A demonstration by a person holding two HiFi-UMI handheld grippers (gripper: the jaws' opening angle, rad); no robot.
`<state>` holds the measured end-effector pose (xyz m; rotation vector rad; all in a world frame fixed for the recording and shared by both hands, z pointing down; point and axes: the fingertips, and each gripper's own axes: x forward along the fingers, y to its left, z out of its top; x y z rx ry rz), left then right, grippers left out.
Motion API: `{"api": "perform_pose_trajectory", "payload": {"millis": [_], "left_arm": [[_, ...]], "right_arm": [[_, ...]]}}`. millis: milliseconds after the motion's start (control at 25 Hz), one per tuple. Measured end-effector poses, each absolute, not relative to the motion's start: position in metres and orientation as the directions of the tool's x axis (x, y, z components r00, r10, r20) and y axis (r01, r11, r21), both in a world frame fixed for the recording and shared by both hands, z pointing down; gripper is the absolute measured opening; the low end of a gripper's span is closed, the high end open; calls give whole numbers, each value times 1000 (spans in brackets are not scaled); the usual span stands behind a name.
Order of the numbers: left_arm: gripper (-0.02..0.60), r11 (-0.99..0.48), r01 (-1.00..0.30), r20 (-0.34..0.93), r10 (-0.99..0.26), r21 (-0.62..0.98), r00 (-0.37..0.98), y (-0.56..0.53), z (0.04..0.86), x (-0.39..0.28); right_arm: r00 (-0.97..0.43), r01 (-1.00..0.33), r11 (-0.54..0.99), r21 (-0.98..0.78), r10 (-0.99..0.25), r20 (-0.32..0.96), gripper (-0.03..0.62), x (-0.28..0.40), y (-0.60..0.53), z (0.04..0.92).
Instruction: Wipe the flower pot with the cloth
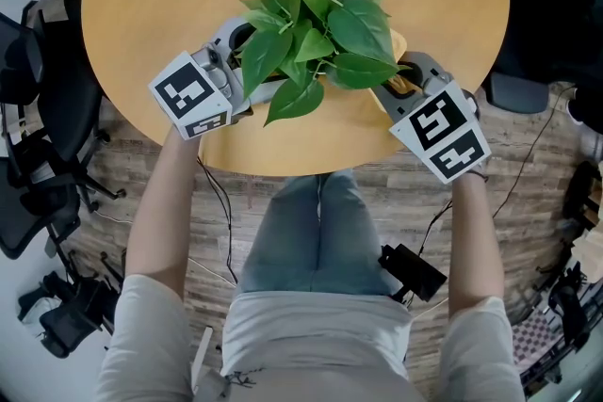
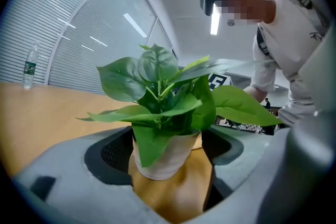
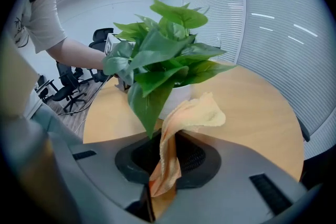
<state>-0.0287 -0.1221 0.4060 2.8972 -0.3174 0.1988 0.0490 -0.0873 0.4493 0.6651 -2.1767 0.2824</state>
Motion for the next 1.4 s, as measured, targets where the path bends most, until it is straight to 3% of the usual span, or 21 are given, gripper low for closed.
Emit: {"api": "perform_pose_trajectory", "payload": {"millis": [520, 1400], "left_arm": [[417, -942, -275, 171, -244, 190, 954, -122, 406, -25], [417, -858, -477, 177, -448, 191, 876, -110, 407, -14]], "right_arm": [[-479, -516, 851, 96, -379, 792, 57, 36, -117, 448], [-490, -516, 854, 63, -355, 796, 57, 42, -91, 450]]}}
